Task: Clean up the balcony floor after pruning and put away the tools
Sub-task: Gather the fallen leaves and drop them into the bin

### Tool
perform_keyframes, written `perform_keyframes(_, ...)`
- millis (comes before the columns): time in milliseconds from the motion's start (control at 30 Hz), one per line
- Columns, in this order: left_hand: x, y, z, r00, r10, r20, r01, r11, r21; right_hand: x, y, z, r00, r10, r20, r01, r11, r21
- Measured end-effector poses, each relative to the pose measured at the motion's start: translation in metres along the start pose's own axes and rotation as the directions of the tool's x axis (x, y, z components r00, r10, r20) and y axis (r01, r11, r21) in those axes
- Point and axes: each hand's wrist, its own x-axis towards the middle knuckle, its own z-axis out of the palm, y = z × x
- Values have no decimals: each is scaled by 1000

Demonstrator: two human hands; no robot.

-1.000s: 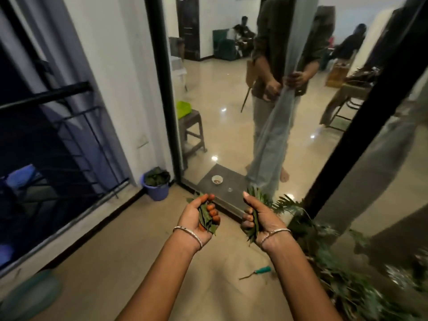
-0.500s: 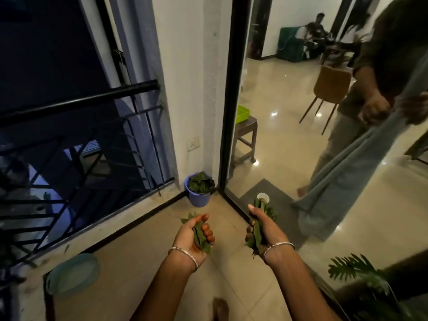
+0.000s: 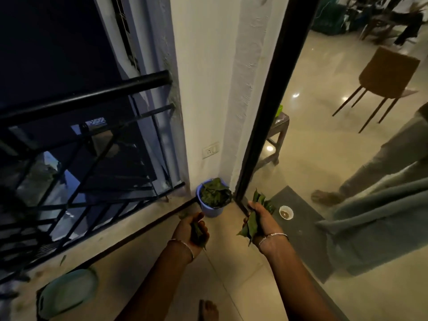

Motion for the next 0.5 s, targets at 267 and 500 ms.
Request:
perform_keyframes(267, 129, 80, 35, 995, -69, -69, 79, 984, 157, 134, -5, 46, 984, 93, -150, -94, 996, 4)
perform_keyframes(500, 287, 123, 55, 978, -169, -123, 192, 958, 215, 266, 12, 79, 947, 143, -289, -141, 990, 29)
